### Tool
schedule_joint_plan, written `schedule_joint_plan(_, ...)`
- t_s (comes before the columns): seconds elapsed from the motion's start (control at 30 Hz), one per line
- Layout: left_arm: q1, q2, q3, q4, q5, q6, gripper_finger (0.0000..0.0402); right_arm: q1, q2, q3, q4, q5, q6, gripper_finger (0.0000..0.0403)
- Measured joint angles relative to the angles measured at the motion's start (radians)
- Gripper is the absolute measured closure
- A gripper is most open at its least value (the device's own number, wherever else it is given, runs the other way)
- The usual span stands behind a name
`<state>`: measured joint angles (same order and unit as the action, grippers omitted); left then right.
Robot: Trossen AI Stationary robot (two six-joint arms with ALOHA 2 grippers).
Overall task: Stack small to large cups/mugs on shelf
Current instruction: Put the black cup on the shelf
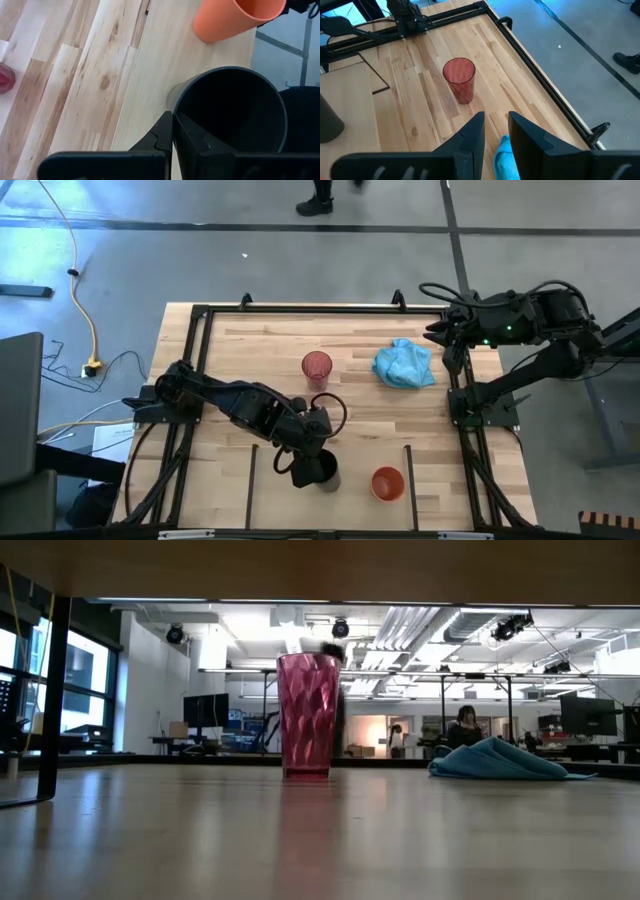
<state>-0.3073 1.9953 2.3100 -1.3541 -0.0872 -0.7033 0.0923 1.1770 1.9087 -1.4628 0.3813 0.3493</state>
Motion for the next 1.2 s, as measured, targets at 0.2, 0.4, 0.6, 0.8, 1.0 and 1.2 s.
schedule_joint_plan(0.2, 0.000, 0.000, 0.000, -0.001, 0.013, 0.000, 0.0402, 0.000, 0.000, 0.000, 0.000, -0.001, 0.009, 0.0325)
schedule_joint_plan(0.4, 0.000, 0.024, 0.000, 0.003, 0.035, 0.000, 0.0402, 0.000, 0.000, 0.000, -0.001, -0.008, 0.009, 0.0325)
schedule_joint_plan(0.6, 0.000, 0.031, 0.000, 0.012, 0.045, 0.000, 0.0402, 0.000, 0.000, 0.000, -0.009, -0.016, 0.009, 0.0325)
schedule_joint_plan(0.8, 0.000, 0.031, 0.000, 0.013, 0.045, -0.006, 0.0402, 0.000, 0.000, 0.000, -0.015, -0.016, 0.009, 0.0325)
schedule_joint_plan(1.0, 0.000, 0.030, 0.000, 0.025, 0.061, 0.004, 0.0397, 0.000, 0.000, 0.000, -0.015, -0.016, 0.009, 0.0325)
schedule_joint_plan(1.2, 0.000, 0.029, 0.000, 0.032, 0.068, 0.015, 0.0369, 0.000, 0.000, 0.000, -0.015, -0.016, 0.009, 0.0325)
